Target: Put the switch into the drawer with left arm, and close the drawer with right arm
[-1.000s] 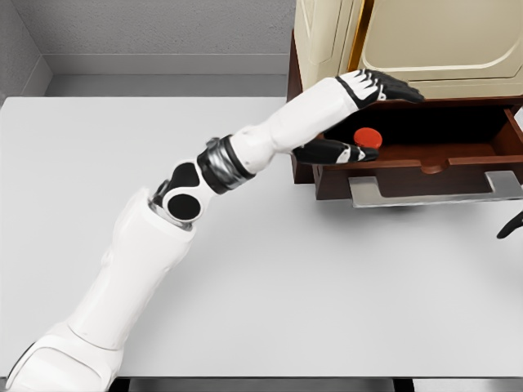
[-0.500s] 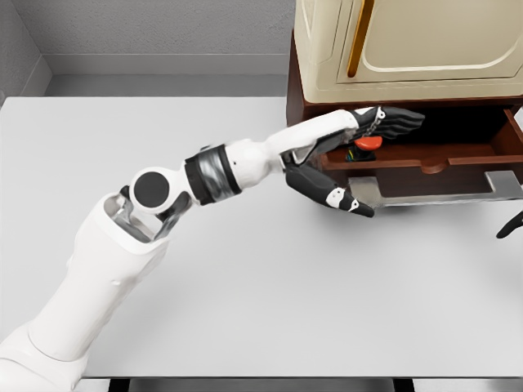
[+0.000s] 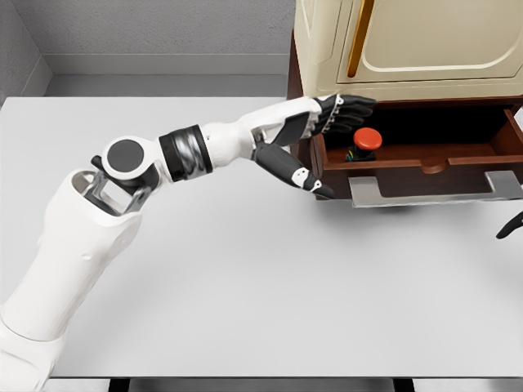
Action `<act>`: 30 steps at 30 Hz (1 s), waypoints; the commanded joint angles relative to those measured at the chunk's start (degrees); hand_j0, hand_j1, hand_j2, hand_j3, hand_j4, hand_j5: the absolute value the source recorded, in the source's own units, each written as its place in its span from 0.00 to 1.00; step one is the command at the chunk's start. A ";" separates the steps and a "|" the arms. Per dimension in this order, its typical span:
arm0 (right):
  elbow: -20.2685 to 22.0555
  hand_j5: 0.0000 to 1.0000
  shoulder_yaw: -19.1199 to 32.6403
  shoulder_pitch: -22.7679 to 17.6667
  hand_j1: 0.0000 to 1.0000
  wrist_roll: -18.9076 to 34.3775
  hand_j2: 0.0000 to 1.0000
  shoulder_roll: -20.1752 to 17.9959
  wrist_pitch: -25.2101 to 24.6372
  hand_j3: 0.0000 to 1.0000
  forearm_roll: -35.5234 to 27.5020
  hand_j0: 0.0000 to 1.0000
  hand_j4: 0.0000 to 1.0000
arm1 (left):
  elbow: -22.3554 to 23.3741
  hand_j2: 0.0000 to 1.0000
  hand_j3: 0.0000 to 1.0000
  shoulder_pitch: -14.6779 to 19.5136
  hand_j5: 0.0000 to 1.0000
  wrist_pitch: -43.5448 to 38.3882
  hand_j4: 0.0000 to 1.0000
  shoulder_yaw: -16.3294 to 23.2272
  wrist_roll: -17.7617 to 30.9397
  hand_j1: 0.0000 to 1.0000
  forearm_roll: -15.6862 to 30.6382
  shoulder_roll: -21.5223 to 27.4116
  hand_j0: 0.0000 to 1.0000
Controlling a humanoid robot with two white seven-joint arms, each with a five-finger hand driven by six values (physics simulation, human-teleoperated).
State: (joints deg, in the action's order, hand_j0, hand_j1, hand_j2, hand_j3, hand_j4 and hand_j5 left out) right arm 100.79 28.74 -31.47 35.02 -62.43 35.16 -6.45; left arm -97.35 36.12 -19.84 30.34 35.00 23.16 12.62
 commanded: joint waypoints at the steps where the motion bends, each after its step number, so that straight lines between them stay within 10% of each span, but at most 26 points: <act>1: 0.02 0.61 0.00 -0.09 0.61 -0.02 0.61 -0.06 -0.16 0.61 -0.41 0.61 0.61 | 0.93 1.00 1.00 0.00 1.00 -1.34 1.00 0.33 0.00 1.00 0.30 0.03 1.00; 23: 0.02 0.61 0.00 -0.09 0.61 -0.02 0.61 -0.06 -0.16 0.61 -0.41 0.61 0.61 | 8.14 1.00 1.00 4.13 1.00 -3.63 1.00 2.97 0.00 1.00 -3.39 -10.34 1.00; 30: 0.02 0.62 0.00 -0.09 0.62 -0.02 0.62 -0.06 -0.16 0.62 -0.41 0.62 0.62 | 0.32 1.00 1.00 3.96 1.00 -3.54 1.00 2.88 0.00 1.00 -3.30 -12.01 1.00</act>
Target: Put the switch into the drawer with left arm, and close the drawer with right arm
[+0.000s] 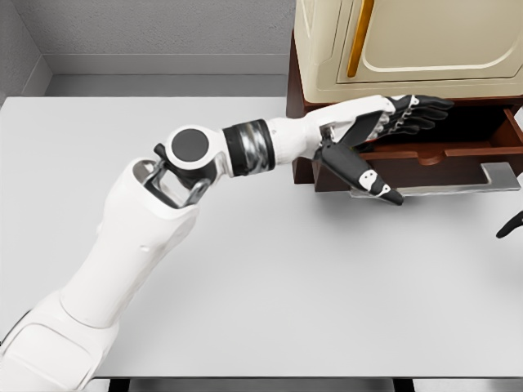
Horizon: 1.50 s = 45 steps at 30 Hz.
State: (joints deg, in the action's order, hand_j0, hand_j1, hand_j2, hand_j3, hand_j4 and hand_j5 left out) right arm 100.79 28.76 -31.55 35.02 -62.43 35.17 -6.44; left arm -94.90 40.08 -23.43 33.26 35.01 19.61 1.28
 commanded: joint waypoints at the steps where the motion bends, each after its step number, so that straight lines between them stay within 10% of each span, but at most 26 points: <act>1: 0.02 0.62 -0.02 0.09 0.62 -0.02 0.62 -0.06 -0.17 0.62 -0.41 0.62 0.62 | -2.31 1.00 1.00 0.00 1.00 -0.04 1.00 -0.04 -0.01 1.00 0.34 -0.67 1.00; 6: 0.02 0.62 -0.02 0.09 0.62 -0.02 0.62 -0.06 -0.17 0.62 -0.41 0.62 0.62 | -3.80 1.00 1.00 -0.35 1.00 -0.22 1.00 -0.39 -0.01 1.00 1.22 1.44 1.00; 13: 0.02 0.62 -0.02 0.00 0.62 -0.02 0.62 -0.06 -0.17 0.62 -0.41 0.62 0.62 | -5.30 1.00 1.00 -0.26 1.00 -5.05 1.00 -1.53 -0.01 1.00 17.92 13.66 1.00; 23: 0.02 0.62 -0.02 0.00 0.62 -0.02 0.62 -0.06 -0.17 0.62 -0.41 0.62 0.62 | -1.08 1.00 1.00 0.79 1.00 -5.32 1.00 -3.12 -0.01 1.00 16.78 17.17 1.00; 45: 0.02 0.63 -0.02 0.00 0.63 -0.02 0.63 -0.06 -0.17 0.63 -0.41 0.63 0.63 | 8.15 1.00 1.00 2.02 1.00 -5.40 1.00 -1.10 -0.01 1.00 9.49 4.78 1.00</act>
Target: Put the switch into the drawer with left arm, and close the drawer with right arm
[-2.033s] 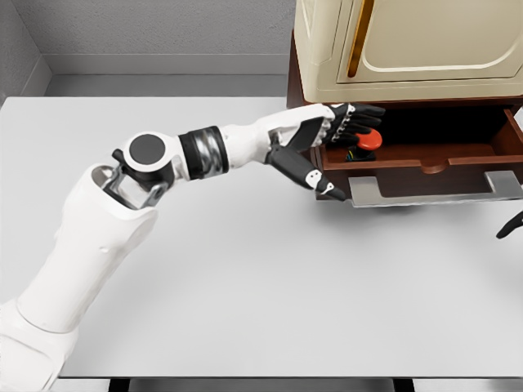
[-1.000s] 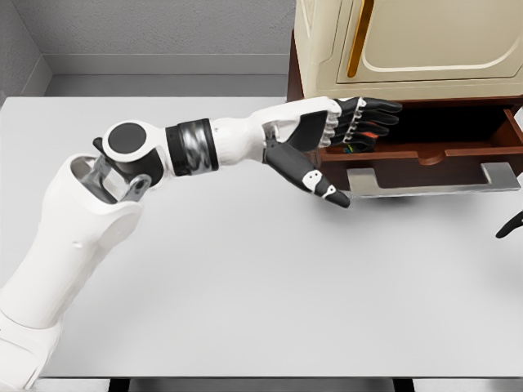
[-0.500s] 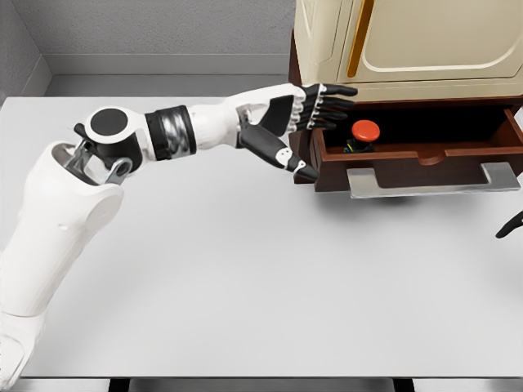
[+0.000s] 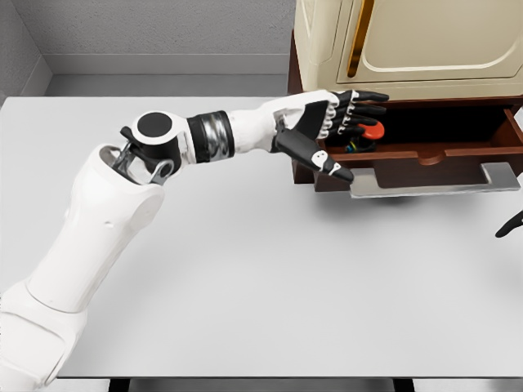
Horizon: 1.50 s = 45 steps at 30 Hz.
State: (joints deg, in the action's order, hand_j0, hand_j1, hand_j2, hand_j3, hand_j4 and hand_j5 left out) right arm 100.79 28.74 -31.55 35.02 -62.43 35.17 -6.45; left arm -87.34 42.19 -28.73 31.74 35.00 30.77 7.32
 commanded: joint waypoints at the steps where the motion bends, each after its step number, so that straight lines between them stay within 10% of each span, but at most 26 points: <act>1: 0.02 0.63 0.00 0.00 0.63 -0.02 0.63 -0.06 -0.17 0.63 -0.41 0.63 0.63 | 0.59 1.00 1.00 0.09 1.00 -0.10 1.00 0.51 0.00 1.00 -1.94 -1.78 1.00; 14: 0.02 0.63 0.00 0.00 0.63 -0.02 0.63 0.03 -0.17 0.63 -0.41 0.63 0.63 | 3.23 1.00 1.00 3.16 1.00 0.70 1.00 2.27 0.00 1.00 -4.75 -7.32 1.00; 19: 0.02 0.60 0.00 0.00 0.60 -0.02 0.60 -0.06 -0.17 0.60 -0.41 0.60 0.60 | -13.82 1.00 1.00 1.85 1.00 0.96 1.00 1.92 0.00 1.00 -4.05 -3.37 1.00; 23: 0.02 0.59 -0.18 0.26 0.59 -0.02 0.59 -0.33 -0.17 0.59 -0.50 0.59 0.59 | -13.82 1.00 1.00 0.27 1.00 16.86 1.00 -1.07 0.00 1.00 -2.20 6.83 1.00; 26: 0.02 0.59 -0.27 0.61 0.59 -0.02 0.59 -0.50 -0.17 0.59 -0.41 0.59 0.59 | -13.82 1.00 1.00 -4.48 1.00 43.39 1.00 -5.11 0.00 1.00 -2.20 16.58 1.00; 30: 0.02 0.59 -3.52 3.69 0.59 -0.02 0.59 -0.85 -0.17 0.59 -0.41 0.59 0.59 | -13.64 1.00 1.00 -16.25 1.00 63.73 1.00 -16.97 0.00 1.00 -2.38 29.42 1.00; 32: 0.02 0.60 -3.61 3.78 0.60 -0.02 0.60 -0.85 -0.17 0.60 -0.41 0.60 0.60 | -12.07 1.00 1.00 -24.86 1.00 63.73 1.00 -24.88 0.00 1.00 -2.55 33.55 1.00; 35: -0.07 0.60 -3.61 3.87 0.60 -0.02 0.60 -0.85 -0.17 0.60 -0.23 0.60 0.60 | -2.67 1.00 1.00 -32.96 1.00 63.73 1.00 -25.86 0.00 1.00 -2.82 34.78 1.00; 39: 0.02 0.60 -3.70 5.01 0.60 -0.02 0.60 -1.64 -0.17 0.60 -0.15 0.60 0.60 | 15.01 1.00 1.00 -33.05 1.00 63.73 1.00 -25.94 0.00 1.00 -2.99 34.61 1.00; 45: -0.16 0.60 -8.18 8.70 0.60 -0.02 0.60 -2.26 -0.17 0.60 0.29 0.60 0.60 | 15.45 1.00 1.00 -33.14 1.00 63.73 1.00 -26.03 0.00 1.00 -4.14 34.25 1.00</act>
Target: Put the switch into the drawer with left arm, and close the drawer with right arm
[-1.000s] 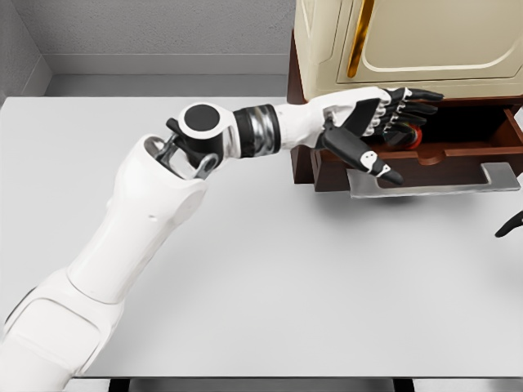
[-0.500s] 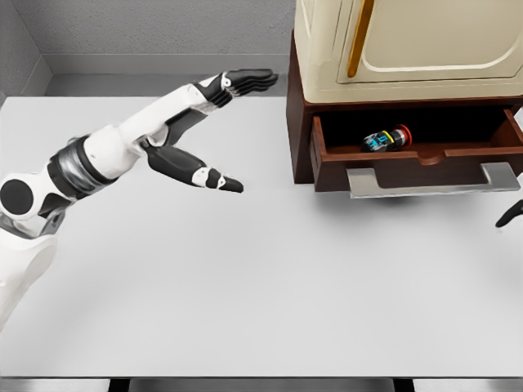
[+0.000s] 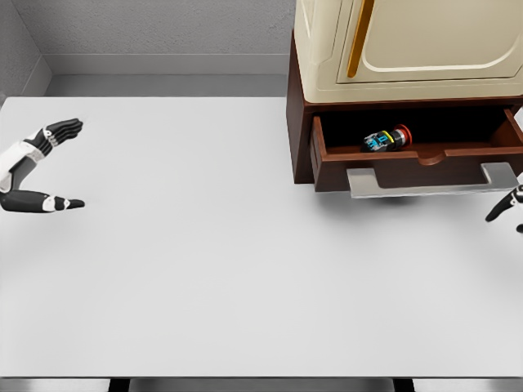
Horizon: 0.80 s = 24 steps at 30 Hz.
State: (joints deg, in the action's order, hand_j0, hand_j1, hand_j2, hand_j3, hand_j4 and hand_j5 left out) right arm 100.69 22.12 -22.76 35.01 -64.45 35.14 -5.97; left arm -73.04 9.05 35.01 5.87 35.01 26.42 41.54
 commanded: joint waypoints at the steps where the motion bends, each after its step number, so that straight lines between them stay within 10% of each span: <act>1: -0.14 0.60 -1.91 0.00 0.60 -0.01 0.60 -0.23 -0.14 0.60 0.17 0.60 0.60 | 1.06 1.00 1.00 0.00 1.00 -0.01 1.00 -0.16 -0.01 1.00 0.21 -0.23 1.00; 24: -2.25 0.60 -6.66 6.33 0.60 -0.01 0.60 -0.23 -0.14 0.60 1.93 0.60 0.60 | 1.15 1.00 1.00 0.00 1.00 -0.01 1.00 -0.16 -0.01 1.00 0.12 -1.90 1.00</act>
State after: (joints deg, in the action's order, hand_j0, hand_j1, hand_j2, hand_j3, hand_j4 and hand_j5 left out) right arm 98.69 15.59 -16.35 35.09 -64.61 35.11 -3.82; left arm -71.86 9.05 35.10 5.72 35.01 26.08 39.62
